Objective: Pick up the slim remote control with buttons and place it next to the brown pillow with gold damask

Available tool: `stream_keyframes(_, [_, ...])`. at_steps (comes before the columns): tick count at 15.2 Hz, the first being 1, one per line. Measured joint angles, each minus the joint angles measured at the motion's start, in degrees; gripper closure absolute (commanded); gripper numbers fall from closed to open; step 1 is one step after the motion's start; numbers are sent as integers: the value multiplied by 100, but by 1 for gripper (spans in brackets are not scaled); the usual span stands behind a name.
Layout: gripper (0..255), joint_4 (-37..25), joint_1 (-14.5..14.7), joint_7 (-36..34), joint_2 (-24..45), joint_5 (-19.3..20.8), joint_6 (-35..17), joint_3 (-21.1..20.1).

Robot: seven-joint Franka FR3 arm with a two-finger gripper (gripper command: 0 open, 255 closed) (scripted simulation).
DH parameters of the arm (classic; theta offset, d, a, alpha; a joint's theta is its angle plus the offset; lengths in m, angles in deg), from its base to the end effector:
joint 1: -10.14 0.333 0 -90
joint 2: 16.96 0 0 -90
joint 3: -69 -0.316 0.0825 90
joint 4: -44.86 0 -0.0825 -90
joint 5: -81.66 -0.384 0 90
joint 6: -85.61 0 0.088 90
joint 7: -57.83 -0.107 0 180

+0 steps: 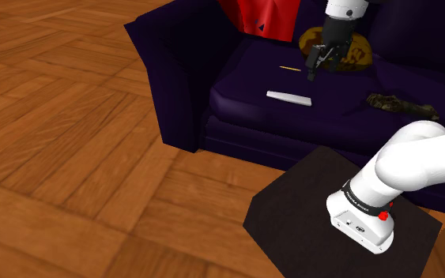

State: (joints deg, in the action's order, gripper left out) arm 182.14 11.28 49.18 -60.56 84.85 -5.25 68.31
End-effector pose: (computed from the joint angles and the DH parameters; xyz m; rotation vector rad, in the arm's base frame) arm 0.3130 0.0050 0.5654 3.0672 -0.1848 -0.0666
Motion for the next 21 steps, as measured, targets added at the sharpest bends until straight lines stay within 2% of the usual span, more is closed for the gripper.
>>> stream_keyframes(2, [0,51,1,121,1,42,-59,78])
stream_keyframes(5, [0,212,16,786,189,246,-439,477])
stream_keyframes(13, [0,224,184,2781,1347,575,-1696,1594])
stream_keyframes(17, [0,43,322,3842,2064,521,-2244,2112])
stream_keyframes(21, [0,-330,521,4968,3050,195,-2796,2555])
